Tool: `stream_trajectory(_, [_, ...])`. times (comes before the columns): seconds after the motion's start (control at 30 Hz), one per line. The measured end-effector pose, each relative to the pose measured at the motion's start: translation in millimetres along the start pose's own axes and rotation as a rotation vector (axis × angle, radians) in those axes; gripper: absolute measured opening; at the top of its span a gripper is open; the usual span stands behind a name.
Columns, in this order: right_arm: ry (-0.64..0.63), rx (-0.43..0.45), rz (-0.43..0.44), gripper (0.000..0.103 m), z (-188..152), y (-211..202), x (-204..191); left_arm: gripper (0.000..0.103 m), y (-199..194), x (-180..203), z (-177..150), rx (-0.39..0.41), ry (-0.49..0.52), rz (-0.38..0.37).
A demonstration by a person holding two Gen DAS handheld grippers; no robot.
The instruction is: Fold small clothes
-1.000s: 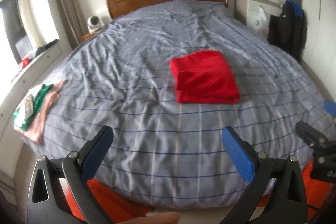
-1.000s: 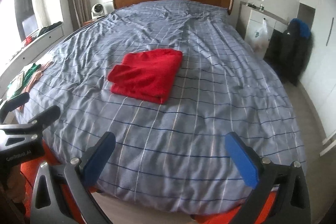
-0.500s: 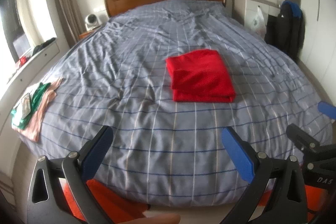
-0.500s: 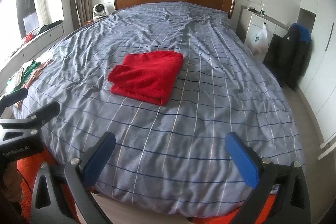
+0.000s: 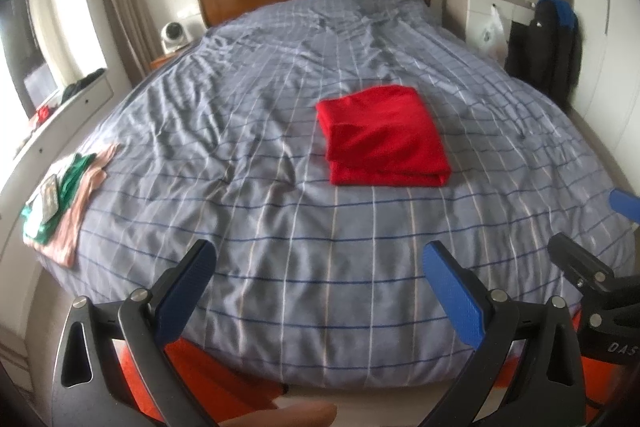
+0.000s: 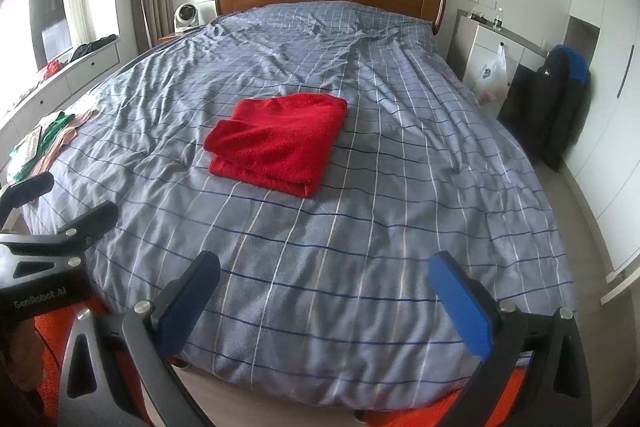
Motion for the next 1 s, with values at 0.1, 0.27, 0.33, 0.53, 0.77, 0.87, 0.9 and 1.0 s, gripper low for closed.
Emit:
stream_trajectory(0.1, [0.006, -0.004, 0.013, 0.103, -0.4, -1.6, -2.2, 0.103, -0.6, 0.7, 1.7, 0.002, 0.015, -0.019])
stream_trajectory(0.27, [0.007, -0.001, 0.008, 0.103, -0.6, -3.5, -2.5, 0.103, 0.3, 1.5, 1.7, 0.000, 0.021, -0.026])
stream_trajectory(0.33, [0.009, -0.002, 0.007, 0.103, -0.3, -3.7, -2.1, 0.103, 0.2, 1.6, 2.1, -0.001, 0.017, -0.029])
stream_trajectory(0.53, [0.004, -0.003, 0.002, 0.103, -0.3, -4.2, -2.3, 0.103, -0.6, 2.2, 2.9, 0.002, 0.019, -0.031])
stream_trajectory(0.77, [0.005, -0.003, -0.001, 0.103, -0.9, -4.0, -1.1, 0.103, -0.5, 4.5, 2.6, -0.001, 0.021, -0.039])
stream_trajectory(0.87, [0.004, -0.004, -0.002, 0.103, -1.3, -3.7, 0.2, 0.103, -4.4, 4.5, 1.6, 0.018, 0.010, -0.049])
stream_trajectory(0.9, [0.005, -0.005, -0.002, 0.103, -1.6, -3.2, 1.9, 0.103, -5.5, 4.6, 1.5, 0.022, 0.005, -0.047])
stream_trajectory(1.0, [0.006, -0.004, -0.003, 0.103, -1.6, -3.1, 2.6, 0.103, -7.8, 7.8, 1.6, 0.032, 0.020, -0.037])
Point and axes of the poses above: each gripper's, at about its wrist camera, not at the fingertips, and y roughly the way its jaws point, x to its right, z to its top, the point moved 2 cm from there along y, roughly the way its jaws point, and after that the axes turned 7 degrees about -z, right-handed, at the moved point
